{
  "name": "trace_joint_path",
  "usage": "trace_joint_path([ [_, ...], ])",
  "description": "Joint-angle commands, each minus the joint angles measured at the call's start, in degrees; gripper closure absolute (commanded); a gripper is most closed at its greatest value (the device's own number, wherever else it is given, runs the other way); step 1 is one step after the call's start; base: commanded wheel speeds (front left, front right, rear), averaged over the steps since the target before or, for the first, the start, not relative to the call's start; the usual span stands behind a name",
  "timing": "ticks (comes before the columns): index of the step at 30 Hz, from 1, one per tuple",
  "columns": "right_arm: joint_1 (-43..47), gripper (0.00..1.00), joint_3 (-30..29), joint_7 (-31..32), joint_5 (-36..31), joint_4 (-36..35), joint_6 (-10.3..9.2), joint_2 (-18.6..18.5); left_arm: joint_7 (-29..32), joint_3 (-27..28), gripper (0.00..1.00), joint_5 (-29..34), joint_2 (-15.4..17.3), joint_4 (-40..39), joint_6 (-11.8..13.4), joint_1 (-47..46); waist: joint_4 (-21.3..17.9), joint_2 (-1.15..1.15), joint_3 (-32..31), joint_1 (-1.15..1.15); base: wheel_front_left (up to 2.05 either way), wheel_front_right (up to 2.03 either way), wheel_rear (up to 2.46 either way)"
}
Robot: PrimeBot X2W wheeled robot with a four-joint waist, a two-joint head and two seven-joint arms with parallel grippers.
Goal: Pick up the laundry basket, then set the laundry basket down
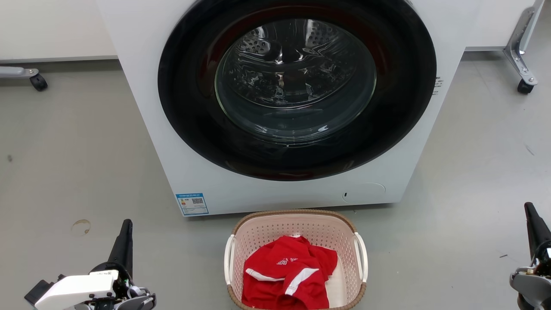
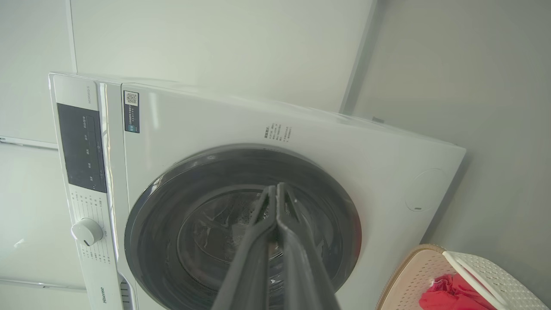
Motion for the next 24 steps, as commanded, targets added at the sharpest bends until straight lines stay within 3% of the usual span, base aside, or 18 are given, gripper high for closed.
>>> trace_joint_path([
  [1,-2.79,1.00,0.94,0.46,0.33,-1.80,0.28,-1.44,0.23,1.89,1.00,0.43,0.61,-1.29,-0.58,-1.21,0.00,0.00,0.00,0.00,0.00,0.00,0.00],
  [24,-2.79,1.00,0.94,0.46,0.33,-1.79,0.28,-1.44,0.55,2.29,1.00,0.76,0.33,-1.27,-0.58,-1.24,0.00,0.00,0.00,0.00,0.00,0.00,0.00],
])
